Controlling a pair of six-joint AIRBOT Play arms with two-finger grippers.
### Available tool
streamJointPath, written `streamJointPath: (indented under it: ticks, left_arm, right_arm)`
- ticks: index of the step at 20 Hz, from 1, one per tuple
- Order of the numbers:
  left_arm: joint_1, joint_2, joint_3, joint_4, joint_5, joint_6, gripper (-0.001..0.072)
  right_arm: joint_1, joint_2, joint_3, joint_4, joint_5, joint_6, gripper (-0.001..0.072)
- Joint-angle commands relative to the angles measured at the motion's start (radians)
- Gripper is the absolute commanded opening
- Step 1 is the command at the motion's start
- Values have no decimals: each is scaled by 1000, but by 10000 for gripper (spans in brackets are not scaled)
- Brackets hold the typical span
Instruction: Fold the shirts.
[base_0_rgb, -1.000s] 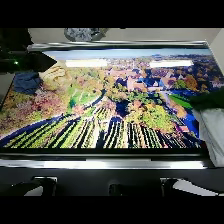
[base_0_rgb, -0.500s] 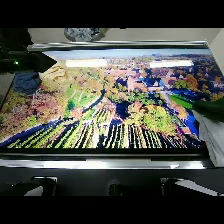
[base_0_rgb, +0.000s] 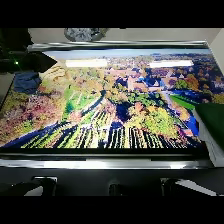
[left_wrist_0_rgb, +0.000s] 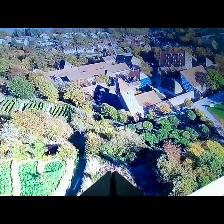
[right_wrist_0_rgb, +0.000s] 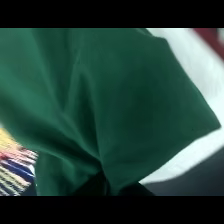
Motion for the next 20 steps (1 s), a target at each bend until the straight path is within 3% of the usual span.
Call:
streamJointPath:
  ticks: [1, 2, 3, 5, 7, 8, 11, 12, 14, 15, 16, 17, 20]
  left_arm:
    - [0, 0, 0, -3, 0, -4, 32]
    - [0, 0, 0, -4, 0, -4, 32]
    - [0, 2, 0, -4, 1, -4, 32]
    - [0, 9, 21, -3, 1, -3, 31]
    - [0, 6, 101, 39, 21, -4, 30]
    - [-2, 3, 150, 106, 43, -12, 30]
    - [-29, -28, 242, 566, 43, -189, 29]
    - [-29, -45, 237, 668, 5, -223, 31]
    - [-8, -84, 200, 695, -132, -231, 57]
    - [0, -104, 149, 690, -240, -275, 217]
    - [4, -109, 57, 681, -343, -322, 475]
    - [3, -98, -64, 660, -378, -328, 579]
    - [-10, 25, -462, 559, -241, -362, 577]
  right_arm:
    - [-2, 16, -174, -88, -95, 11, 295]
    - [-2, 17, -171, -99, -104, -17, 522]
    - [-2, 22, -151, -100, -117, -48, 675]
    - [-2, 43, -41, -78, -157, -99, 689]
    - [3, 70, 140, 47, -270, -130, 692]
    - [26, 84, 237, 101, -355, -130, 693]
    - [253, 114, 426, 123, -474, -179, 691]
    - [373, 121, 439, 117, -470, -195, 691]
    - [616, 111, 435, 72, -346, -182, 686]
    - [754, 93, 409, 10, -252, -177, 684]
    - [881, 75, 354, -61, -171, -163, 656]
    - [980, 63, 282, -108, -130, -132, 617]
    - [1177, 58, 37, -117, -142, -90, 615]
